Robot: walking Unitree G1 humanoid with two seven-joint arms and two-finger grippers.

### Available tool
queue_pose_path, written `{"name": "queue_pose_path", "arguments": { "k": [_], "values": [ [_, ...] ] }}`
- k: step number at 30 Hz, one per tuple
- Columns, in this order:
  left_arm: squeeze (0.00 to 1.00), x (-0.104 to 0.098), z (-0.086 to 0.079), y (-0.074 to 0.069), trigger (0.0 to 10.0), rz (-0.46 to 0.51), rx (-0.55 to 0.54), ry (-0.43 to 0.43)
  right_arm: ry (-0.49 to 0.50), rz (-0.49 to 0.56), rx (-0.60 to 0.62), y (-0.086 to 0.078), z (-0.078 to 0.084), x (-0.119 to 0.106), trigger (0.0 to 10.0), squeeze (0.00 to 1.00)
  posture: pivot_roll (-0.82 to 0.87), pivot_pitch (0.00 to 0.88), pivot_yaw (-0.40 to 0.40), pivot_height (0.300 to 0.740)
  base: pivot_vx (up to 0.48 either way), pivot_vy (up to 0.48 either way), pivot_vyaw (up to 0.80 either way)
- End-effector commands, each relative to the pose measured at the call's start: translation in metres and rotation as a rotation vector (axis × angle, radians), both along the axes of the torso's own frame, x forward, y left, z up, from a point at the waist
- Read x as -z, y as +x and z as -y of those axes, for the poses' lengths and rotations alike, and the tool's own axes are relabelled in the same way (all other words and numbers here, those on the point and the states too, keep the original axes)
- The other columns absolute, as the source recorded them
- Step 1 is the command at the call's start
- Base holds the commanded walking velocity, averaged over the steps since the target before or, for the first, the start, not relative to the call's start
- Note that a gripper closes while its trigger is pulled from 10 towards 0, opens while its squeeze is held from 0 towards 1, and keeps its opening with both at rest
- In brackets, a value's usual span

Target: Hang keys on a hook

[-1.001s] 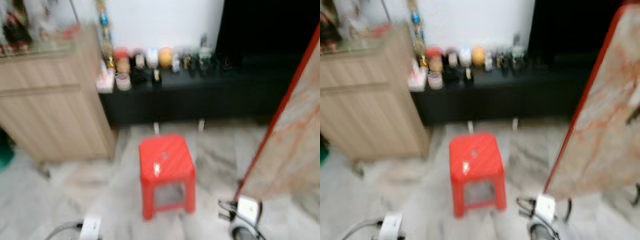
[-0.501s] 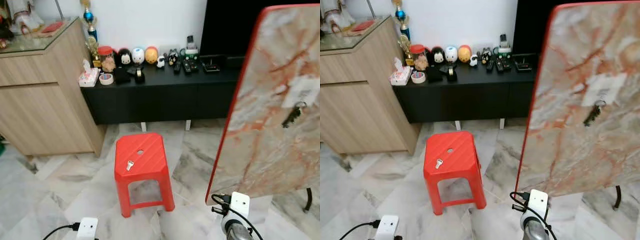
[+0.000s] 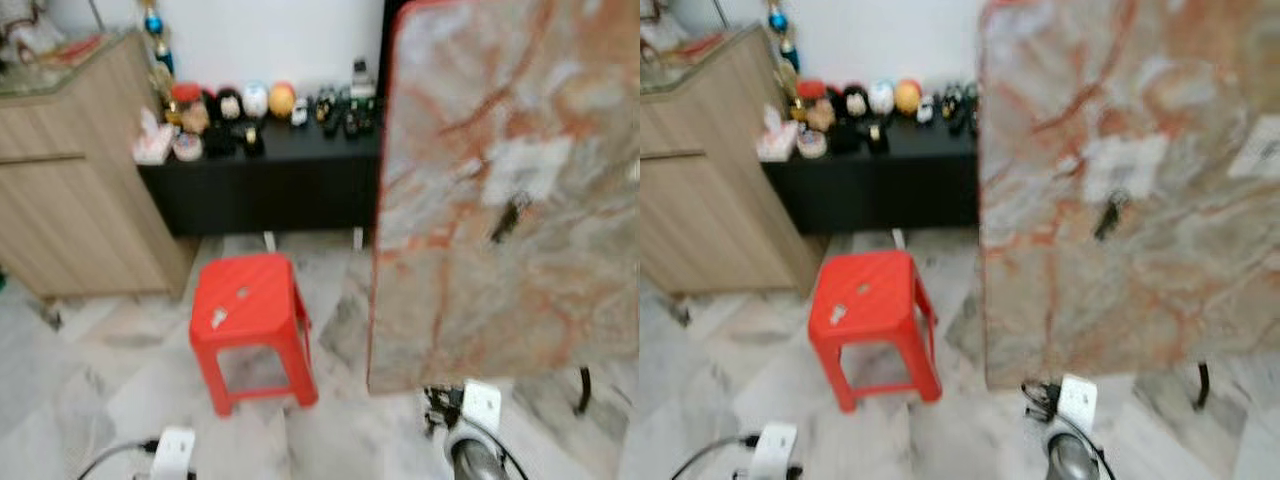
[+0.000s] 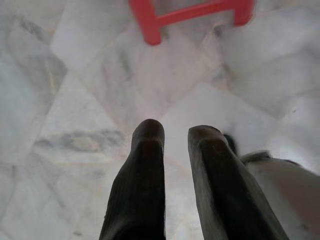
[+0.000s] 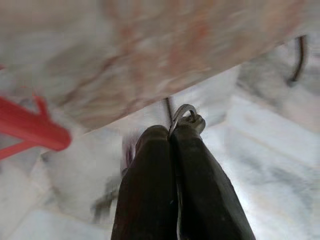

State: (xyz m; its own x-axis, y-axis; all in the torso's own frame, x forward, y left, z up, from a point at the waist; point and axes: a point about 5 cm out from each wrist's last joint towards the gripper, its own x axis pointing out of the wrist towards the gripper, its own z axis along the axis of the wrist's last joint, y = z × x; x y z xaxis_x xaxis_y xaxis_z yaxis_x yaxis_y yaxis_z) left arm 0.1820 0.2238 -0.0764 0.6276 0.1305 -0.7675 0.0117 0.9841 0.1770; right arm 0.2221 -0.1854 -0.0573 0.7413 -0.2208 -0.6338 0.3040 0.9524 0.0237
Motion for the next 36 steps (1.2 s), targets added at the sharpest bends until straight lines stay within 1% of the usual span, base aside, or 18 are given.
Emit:
{"name": "queue_pose_path", "arguments": {
  "k": [1,7,11,16,20,30,36],
  "values": [
    [0.00,0.002,-0.004,-0.005,10.0,-0.020,-0.002,0.009,-0.004,0.031,-0.003,0.007,-0.001,-0.005,10.0,0.00,-0.06,0.000,0.049,0.740,0.000,-0.371,0.00],
    [0.00,0.002,-0.004,-0.006,10.0,-0.021,-0.003,0.009,-0.002,0.045,-0.001,0.010,-0.001,-0.007,10.0,0.00,-0.06,0.000,0.048,0.740,0.000,-0.368,0.00],
    [0.00,0.002,-0.003,-0.005,10.0,-0.019,-0.003,0.006,-0.002,0.067,0.000,0.015,-0.002,-0.011,10.0,0.00,-0.06,0.000,0.047,0.740,0.000,-0.411,0.00],
    [0.00,0.002,-0.003,-0.006,10.0,-0.021,-0.011,0.003,-0.004,0.084,0.003,0.019,-0.001,-0.014,10.0,0.00,-0.06,0.000,0.047,0.740,0.000,0.000,0.00],
    [0.00,0.002,0.000,-0.004,10.0,-0.008,-0.005,-0.001,-0.009,0.128,0.008,0.027,0.000,-0.021,10.0,0.00,-0.06,0.000,0.045,0.740,0.000,0.000,0.00],
    [0.00,0.002,0.001,-0.004,10.0,-0.006,-0.006,-0.004,-0.015,0.137,-0.005,0.029,-0.002,-0.023,10.0,0.00,-0.06,0.000,0.043,0.740,0.000,0.000,0.00],
    [0.00,0.002,0.001,-0.005,10.0,-0.005,-0.009,-0.010,-0.013,0.126,-0.012,0.026,-0.004,-0.020,10.0,0.00,-0.06,0.000,0.043,0.740,0.000,0.000,0.00]
  ]
}}
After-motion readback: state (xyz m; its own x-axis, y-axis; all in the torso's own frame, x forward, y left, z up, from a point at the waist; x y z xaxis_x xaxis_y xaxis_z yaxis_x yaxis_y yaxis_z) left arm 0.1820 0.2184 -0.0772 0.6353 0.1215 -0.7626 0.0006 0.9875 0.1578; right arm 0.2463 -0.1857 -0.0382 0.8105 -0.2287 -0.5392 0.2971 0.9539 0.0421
